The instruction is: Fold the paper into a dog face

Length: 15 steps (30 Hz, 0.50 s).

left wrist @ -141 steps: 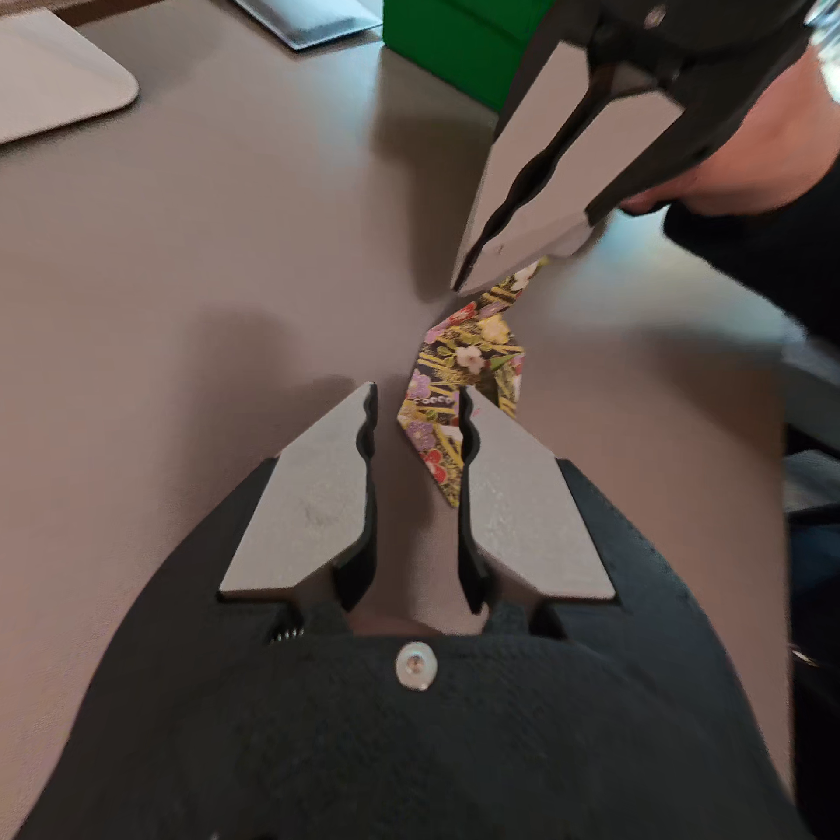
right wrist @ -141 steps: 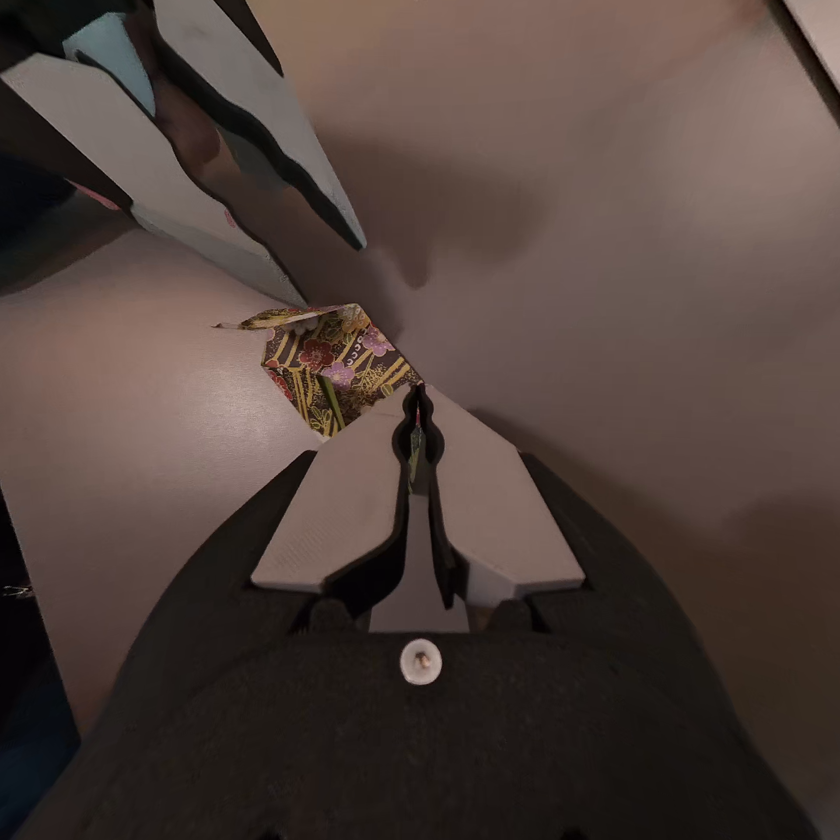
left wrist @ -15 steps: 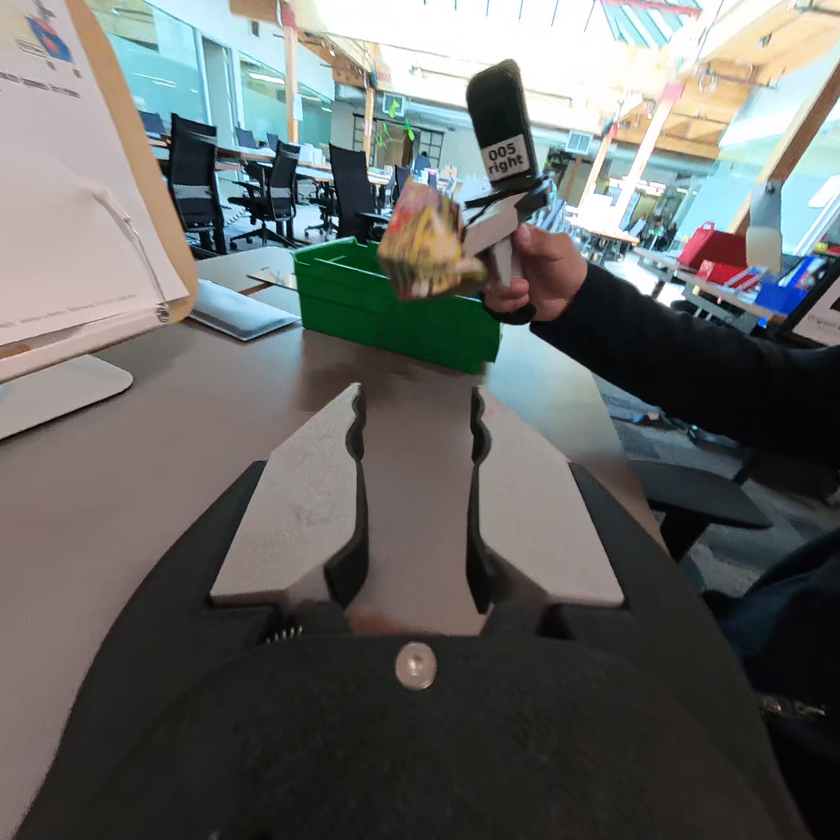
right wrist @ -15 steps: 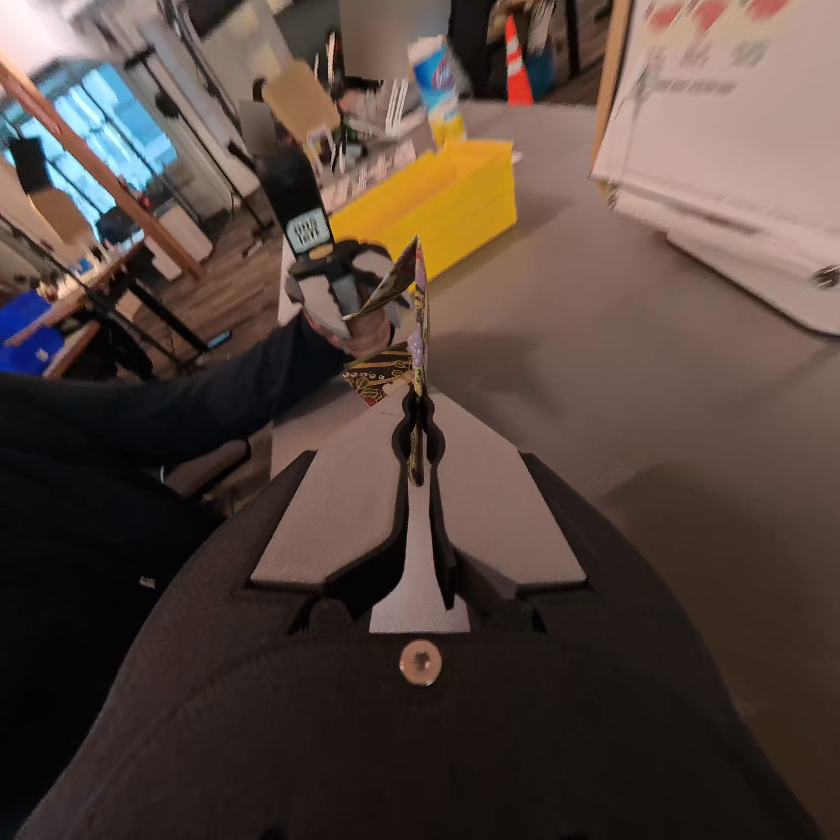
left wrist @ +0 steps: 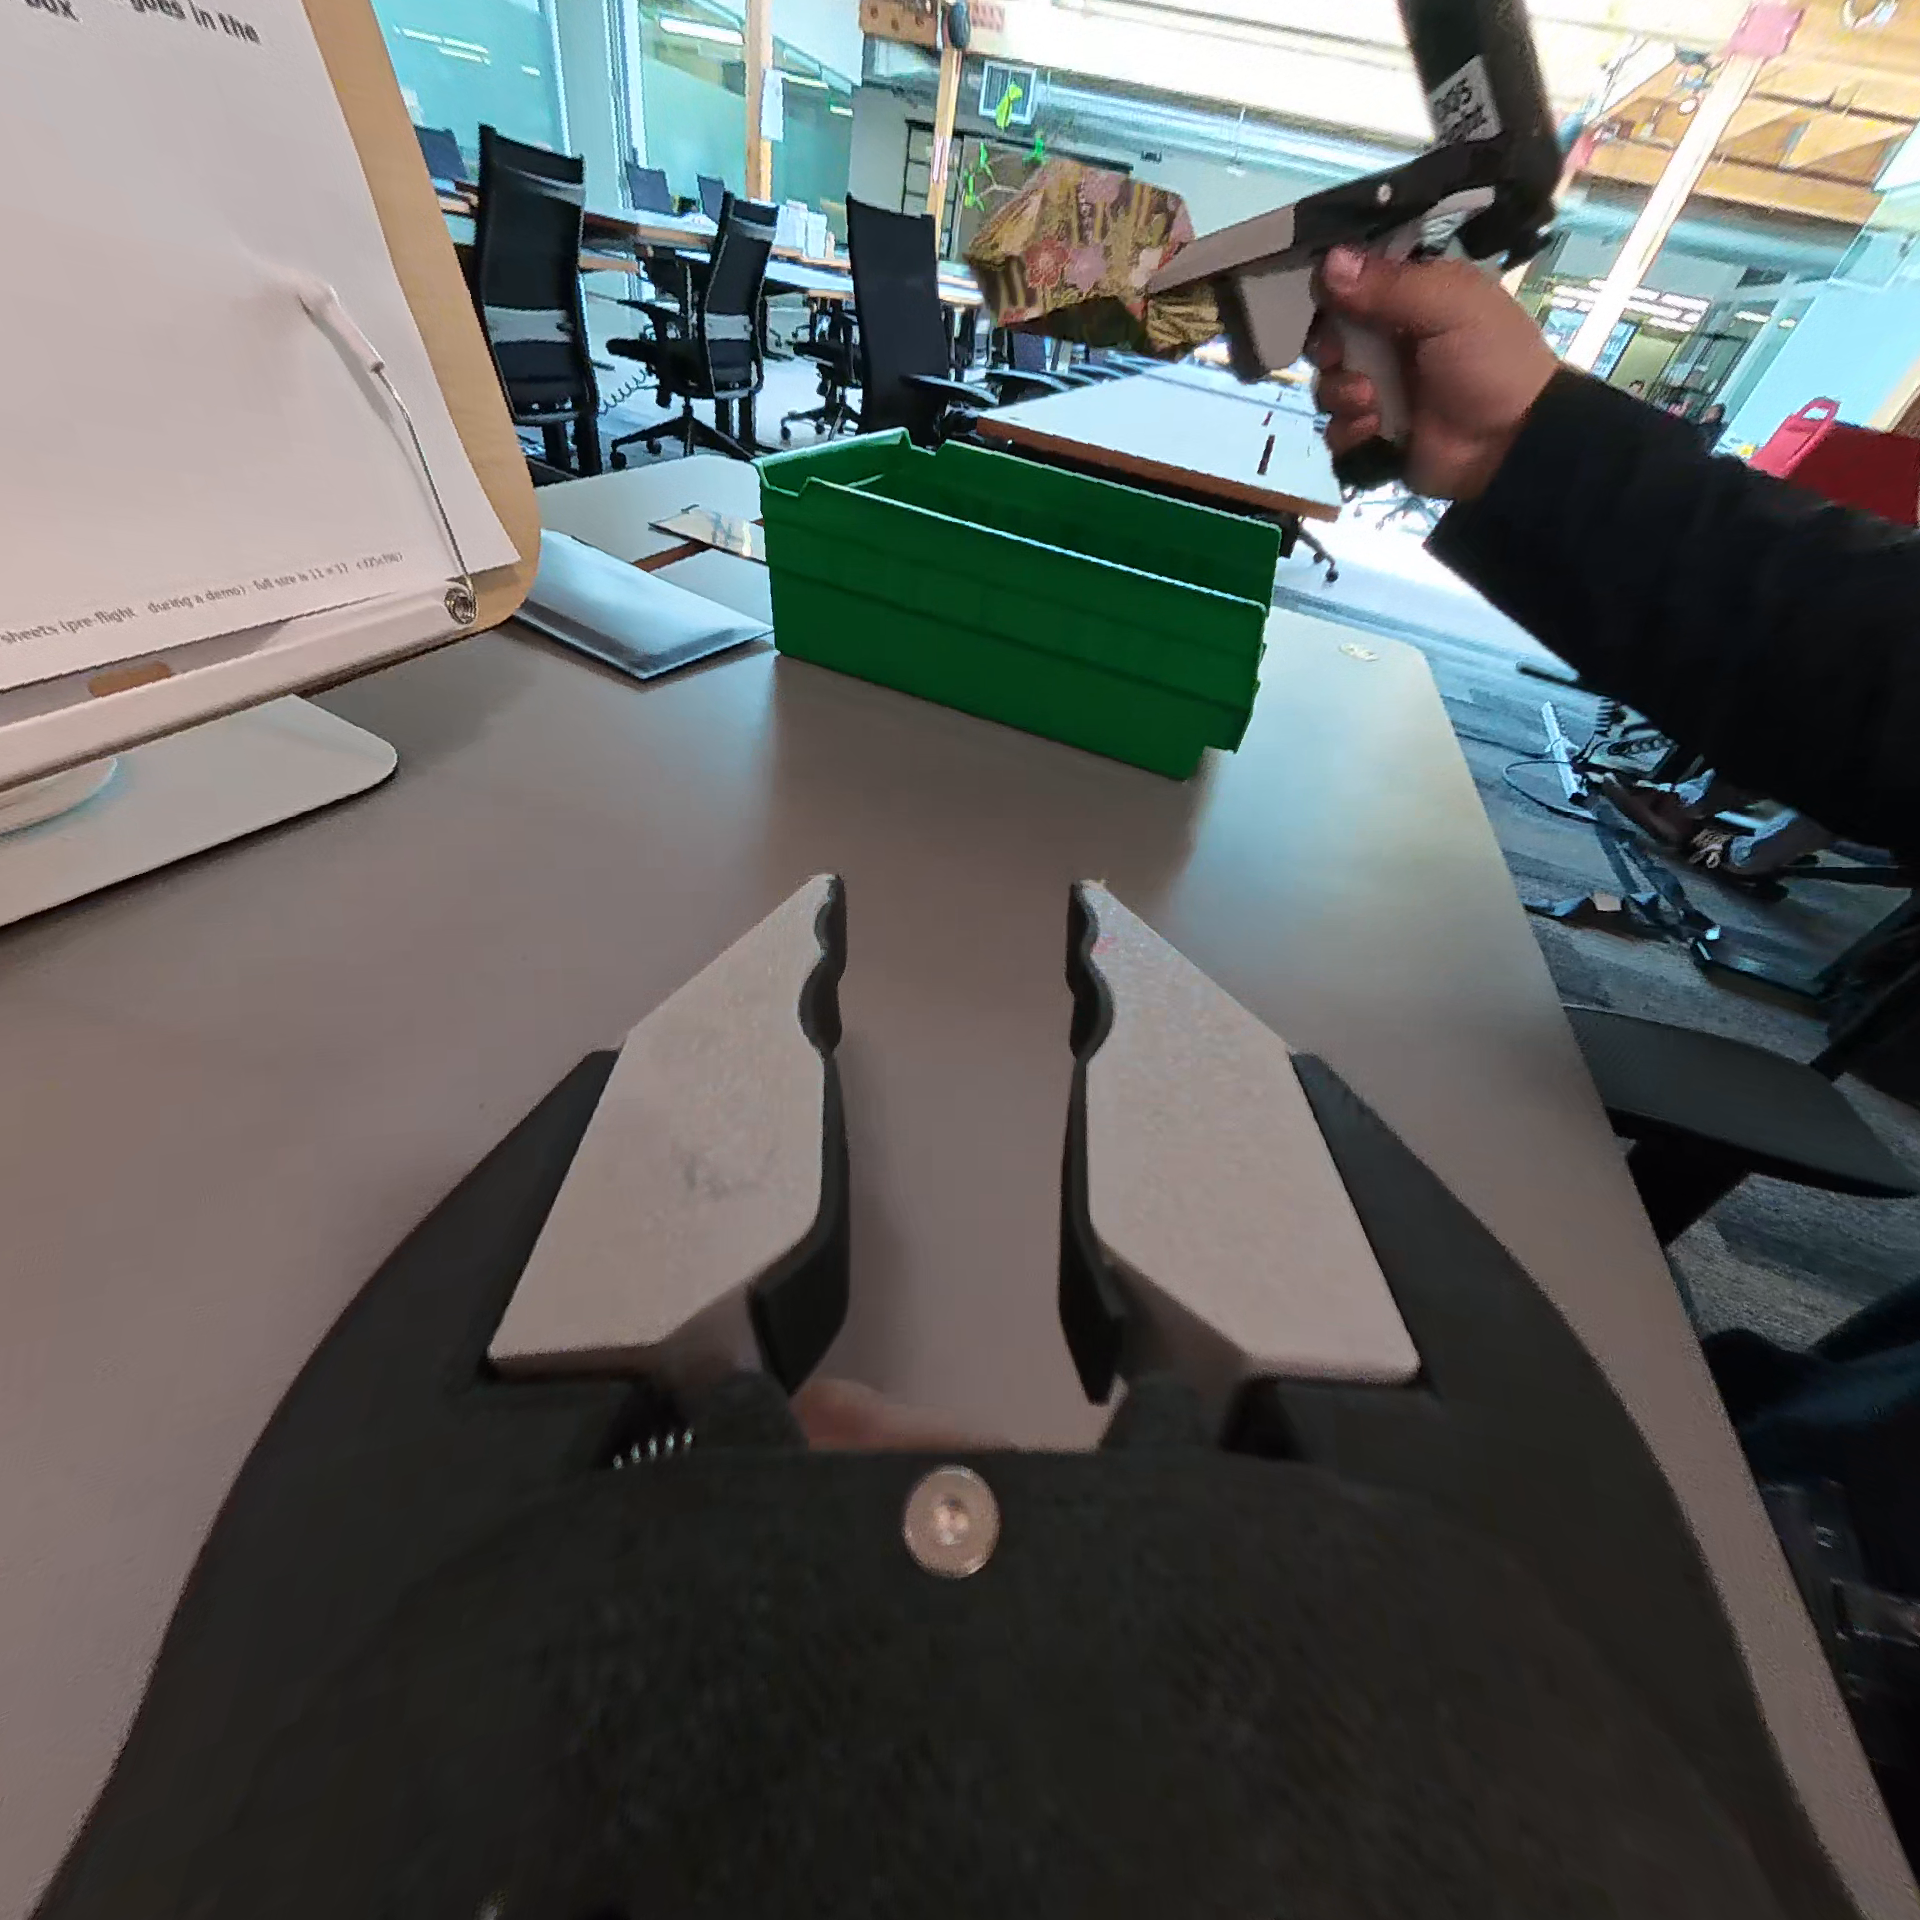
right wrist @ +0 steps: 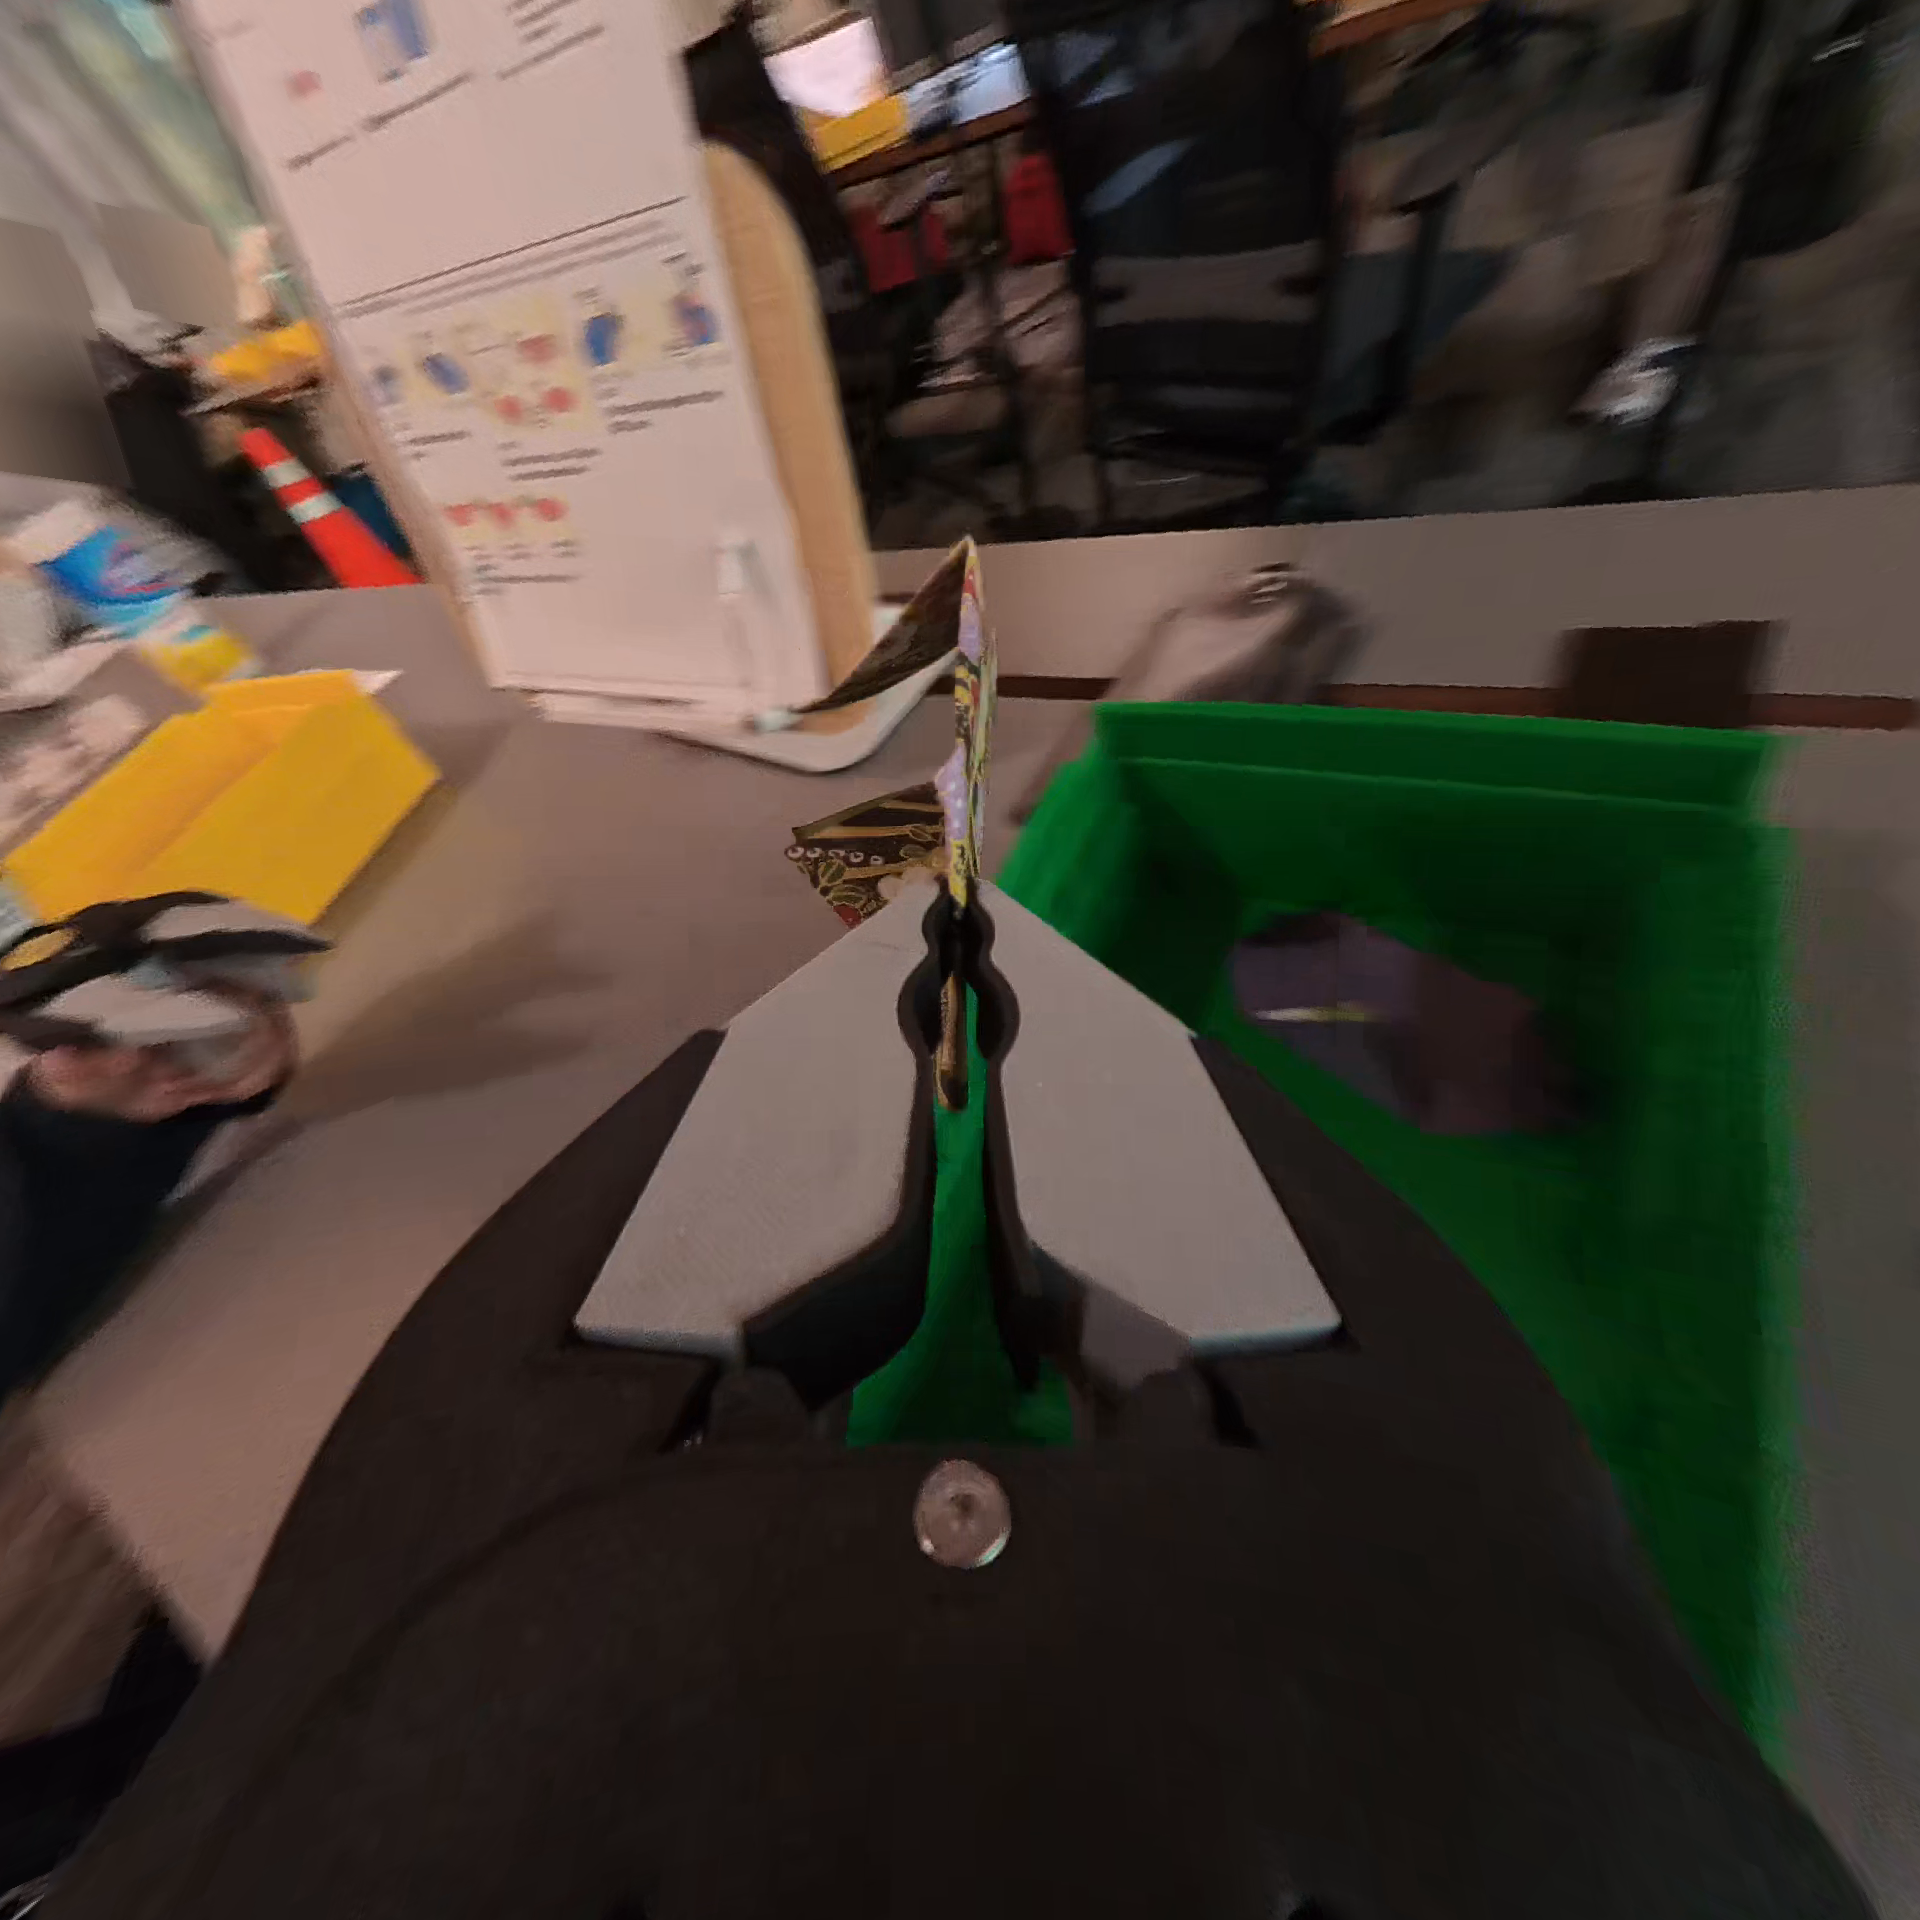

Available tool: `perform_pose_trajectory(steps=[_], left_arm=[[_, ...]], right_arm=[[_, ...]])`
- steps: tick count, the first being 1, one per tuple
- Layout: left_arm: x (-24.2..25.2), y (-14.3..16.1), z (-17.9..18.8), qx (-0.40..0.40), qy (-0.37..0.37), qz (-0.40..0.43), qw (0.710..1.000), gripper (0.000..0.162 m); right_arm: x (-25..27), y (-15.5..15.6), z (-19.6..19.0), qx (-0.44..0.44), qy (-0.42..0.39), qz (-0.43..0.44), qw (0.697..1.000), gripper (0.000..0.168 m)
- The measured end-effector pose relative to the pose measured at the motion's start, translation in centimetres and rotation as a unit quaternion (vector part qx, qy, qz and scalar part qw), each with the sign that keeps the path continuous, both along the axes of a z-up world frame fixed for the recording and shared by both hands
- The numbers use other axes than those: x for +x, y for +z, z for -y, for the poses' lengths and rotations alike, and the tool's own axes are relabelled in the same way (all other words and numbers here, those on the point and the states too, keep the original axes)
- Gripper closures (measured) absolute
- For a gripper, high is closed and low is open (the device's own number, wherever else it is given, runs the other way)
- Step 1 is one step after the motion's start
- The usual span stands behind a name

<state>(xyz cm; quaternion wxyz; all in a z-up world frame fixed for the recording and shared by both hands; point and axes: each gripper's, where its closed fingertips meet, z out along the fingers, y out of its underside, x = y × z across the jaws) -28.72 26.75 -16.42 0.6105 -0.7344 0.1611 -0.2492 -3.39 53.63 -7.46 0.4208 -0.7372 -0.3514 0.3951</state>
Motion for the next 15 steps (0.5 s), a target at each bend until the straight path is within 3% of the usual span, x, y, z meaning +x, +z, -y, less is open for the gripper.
perform_pose_trajectory(steps=[2,6,12,15], left_arm=[[0.0,-0.3,-0.1,-0.005,0.002,-0.006,1.000,0.122],[0.0,-0.5,-0.2,-0.009,0.003,-0.012,1.000,0.122],[0.1,-1.2,-0.2,-0.022,-0.002,-0.020,1.000,0.122],[0.1,-1.9,-0.3,-0.035,-0.004,-0.032,0.999,0.122]], right_arm=[[1.5,-0.6,-0.8,0.000,0.002,0.019,1.000,0.168],[2.0,-2.4,-0.1,-0.126,0.079,-0.003,0.989,0.168],[1.7,-8.8,-1.0,-0.192,0.129,0.147,0.962,0.168],[1.3,-11.9,-3.9,-0.223,0.089,0.204,0.949,0.152]])
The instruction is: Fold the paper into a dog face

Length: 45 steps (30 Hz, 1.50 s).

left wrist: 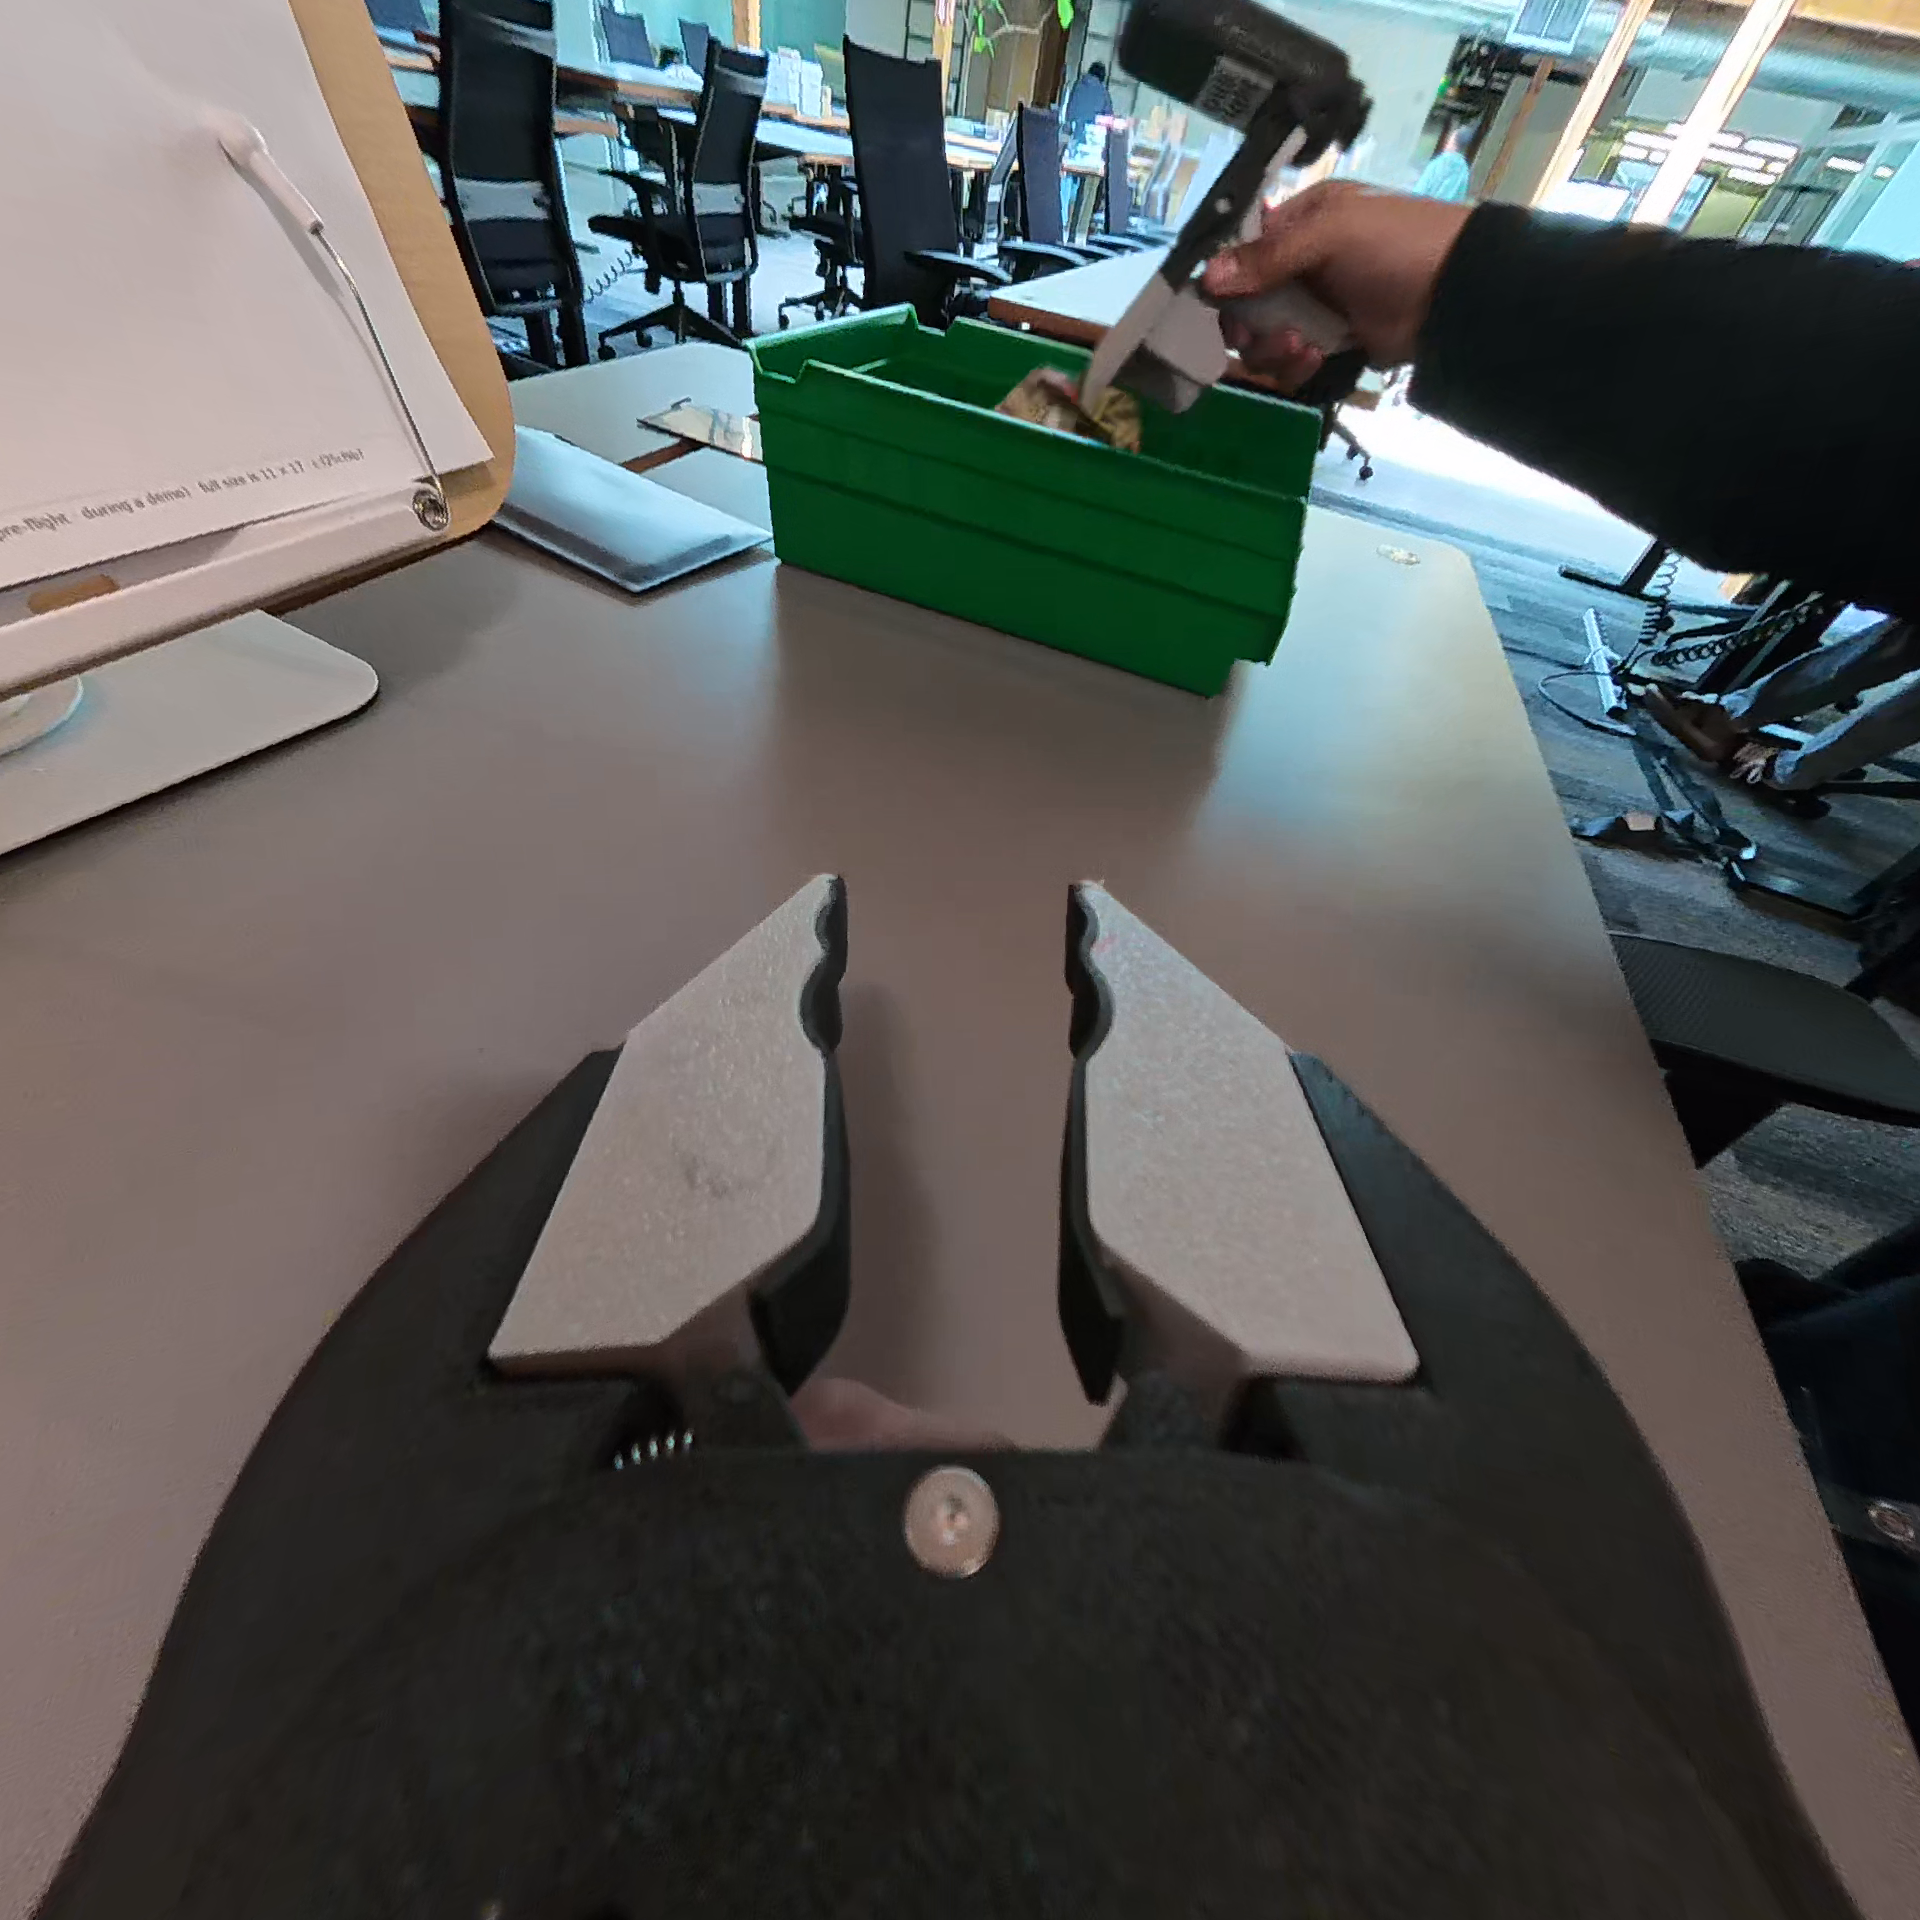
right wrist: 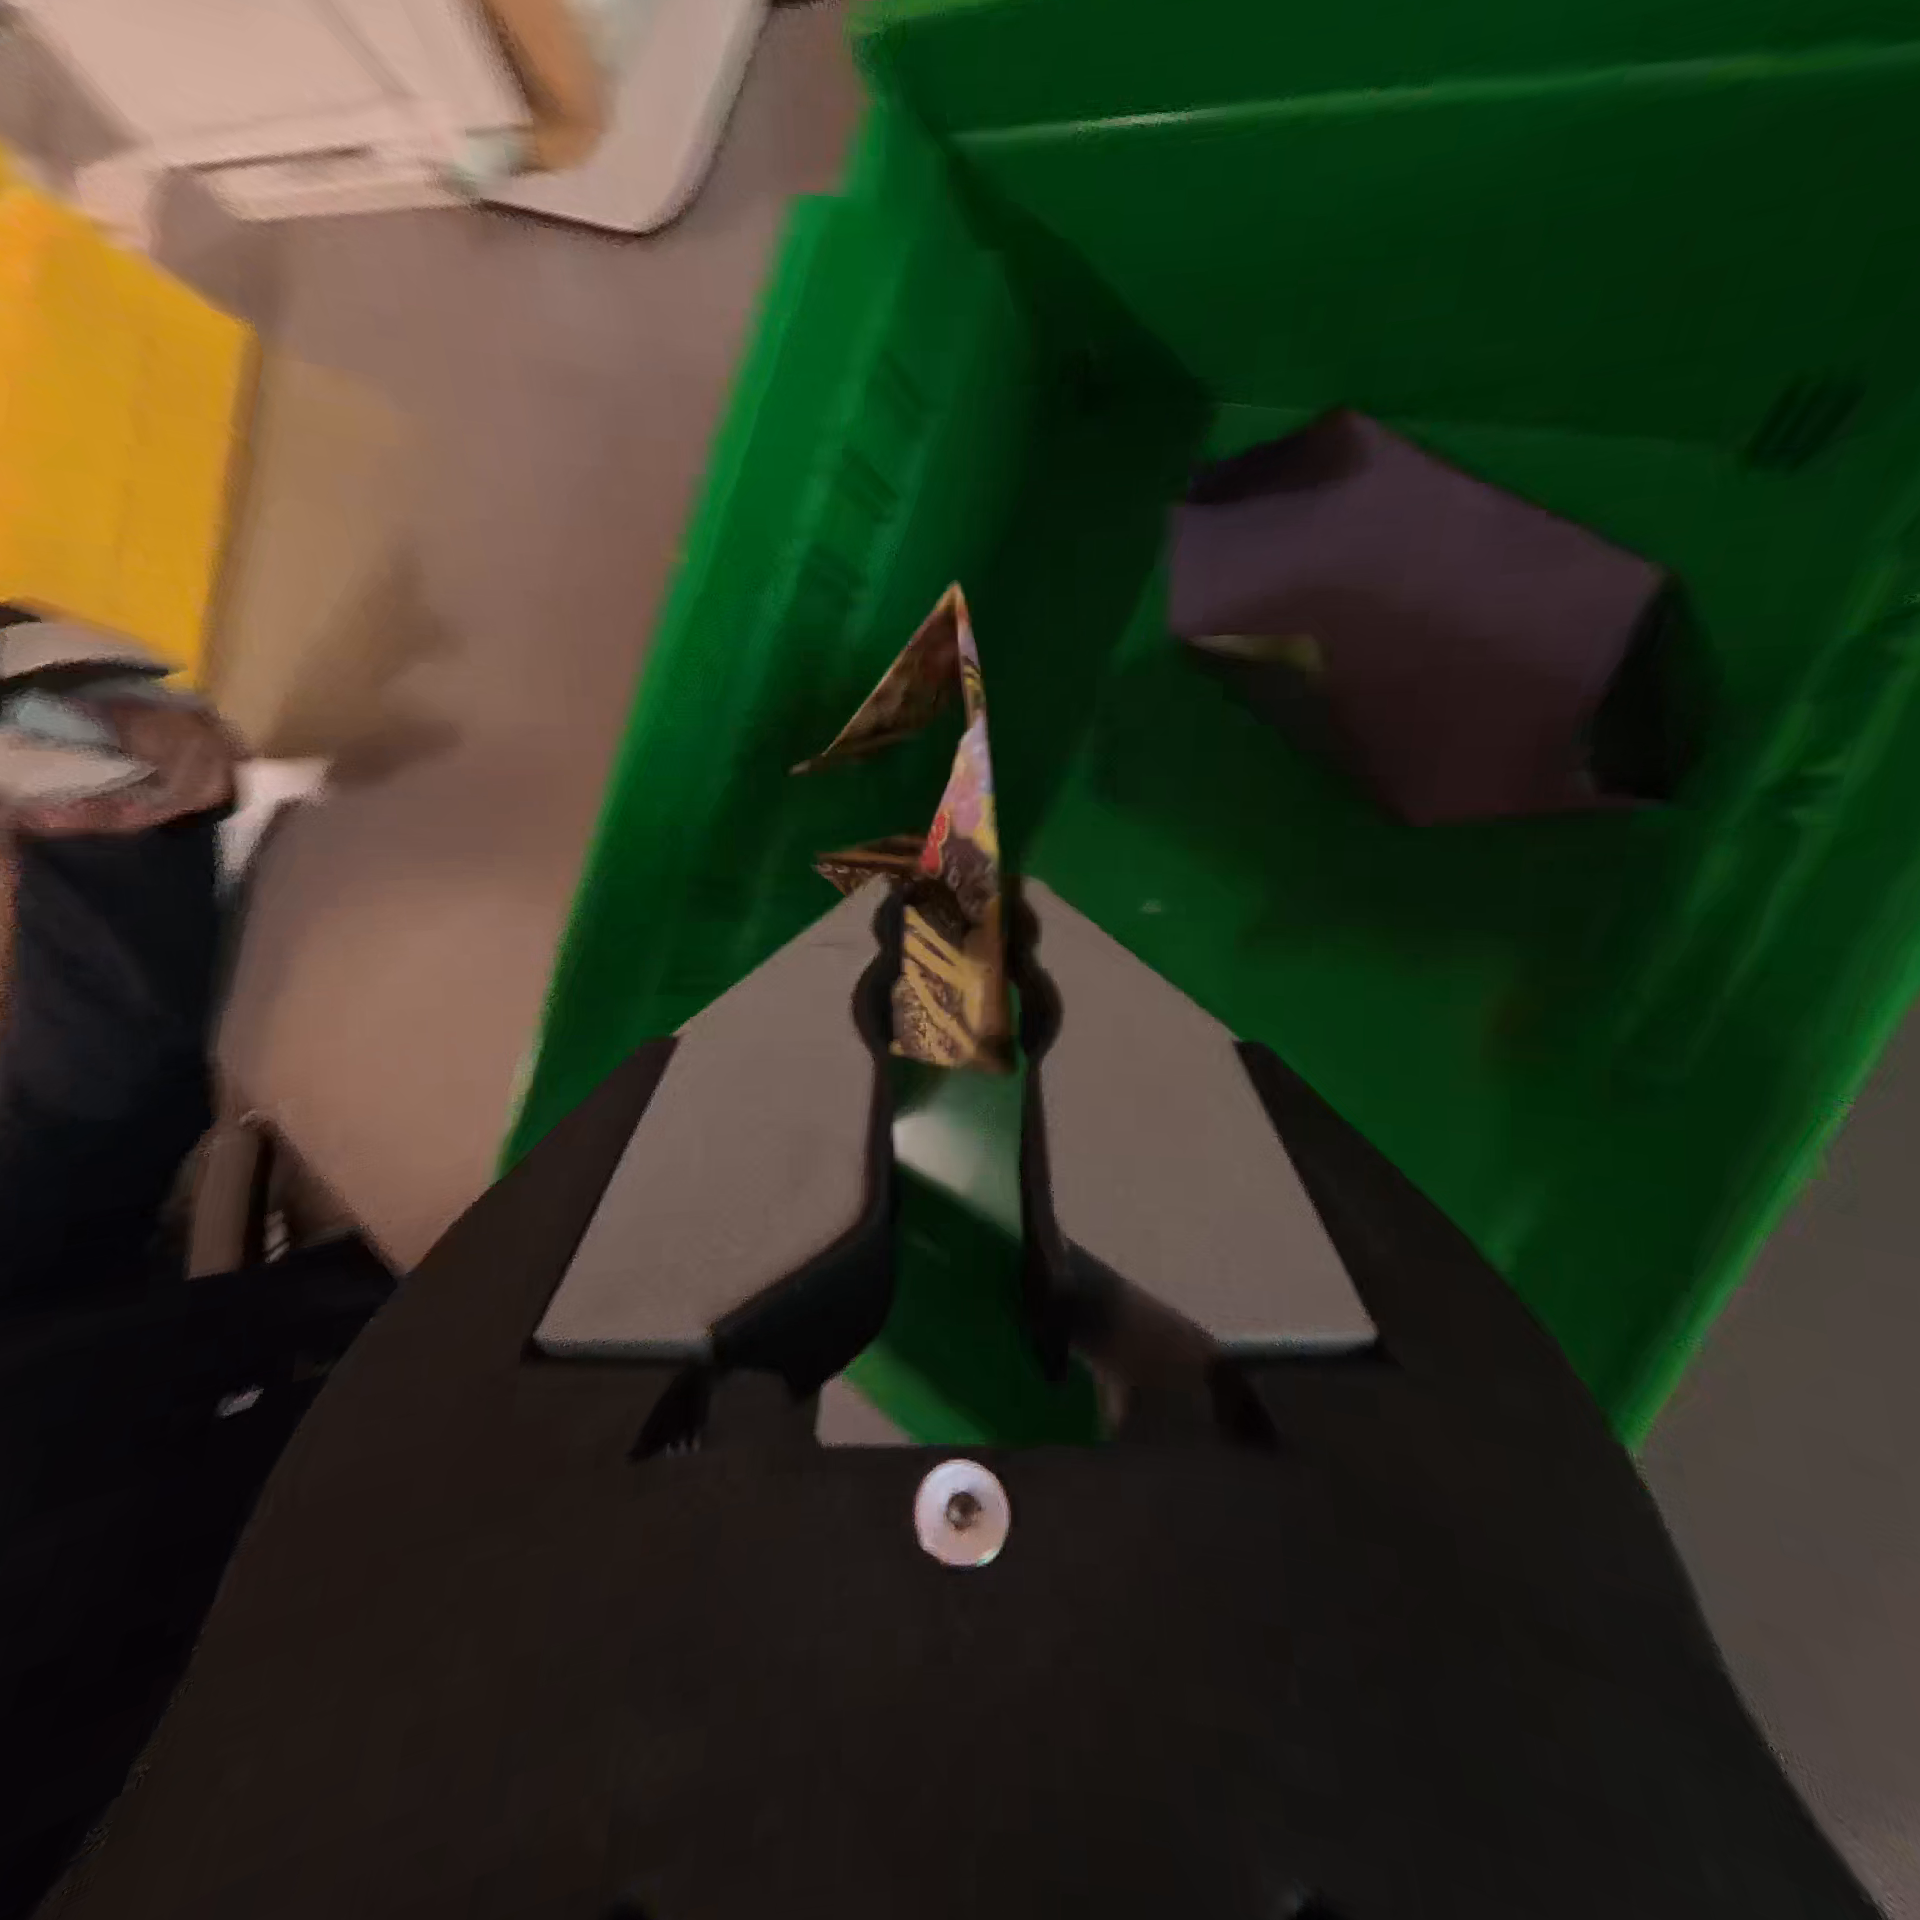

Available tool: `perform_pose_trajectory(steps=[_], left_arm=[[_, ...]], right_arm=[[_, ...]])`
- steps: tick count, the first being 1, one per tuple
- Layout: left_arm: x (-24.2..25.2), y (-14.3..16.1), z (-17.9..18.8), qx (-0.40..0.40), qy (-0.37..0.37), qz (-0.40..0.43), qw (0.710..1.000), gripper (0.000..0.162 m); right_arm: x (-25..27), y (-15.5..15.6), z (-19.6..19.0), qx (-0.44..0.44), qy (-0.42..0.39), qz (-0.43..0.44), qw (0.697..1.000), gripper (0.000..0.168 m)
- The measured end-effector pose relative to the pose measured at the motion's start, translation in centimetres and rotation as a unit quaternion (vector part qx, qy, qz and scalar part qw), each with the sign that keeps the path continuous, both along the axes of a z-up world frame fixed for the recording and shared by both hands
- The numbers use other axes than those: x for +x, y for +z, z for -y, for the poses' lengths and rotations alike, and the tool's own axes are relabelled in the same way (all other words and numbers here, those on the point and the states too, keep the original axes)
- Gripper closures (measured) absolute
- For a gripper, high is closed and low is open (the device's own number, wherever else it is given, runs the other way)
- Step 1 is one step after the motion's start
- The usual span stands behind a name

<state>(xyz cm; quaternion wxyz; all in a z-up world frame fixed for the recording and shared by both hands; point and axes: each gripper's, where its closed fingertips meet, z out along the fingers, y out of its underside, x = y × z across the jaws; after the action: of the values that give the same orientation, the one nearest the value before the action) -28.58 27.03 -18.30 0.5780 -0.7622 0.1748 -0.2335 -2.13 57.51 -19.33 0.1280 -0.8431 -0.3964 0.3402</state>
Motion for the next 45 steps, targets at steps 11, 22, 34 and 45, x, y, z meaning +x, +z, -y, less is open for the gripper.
perform_pose_trajectory(steps=[11,22,34,45], left_arm=[[-0.4,-0.6,-0.3,-0.006,0.013,-0.018,1.000,0.122],[-1.4,-1.8,-1.1,-0.013,0.048,-0.024,0.998,0.122],[-2.1,-2.2,-1.7,0.001,0.099,-0.037,0.994,0.121],[-2.9,-2.6,1.6,-0.014,0.187,-0.030,0.982,0.119]], right_arm=[[1.6,4.9,-7.2,0.244,-0.104,0.070,0.962,0.136],[-1.3,11.3,5.2,0.282,-0.010,-0.114,0.952,0.126],[-17.4,3.8,18.0,0.260,0.090,-0.184,0.943,0.101],[-19.5,-1.0,16.8,0.289,0.057,-0.193,0.936,0.116]])
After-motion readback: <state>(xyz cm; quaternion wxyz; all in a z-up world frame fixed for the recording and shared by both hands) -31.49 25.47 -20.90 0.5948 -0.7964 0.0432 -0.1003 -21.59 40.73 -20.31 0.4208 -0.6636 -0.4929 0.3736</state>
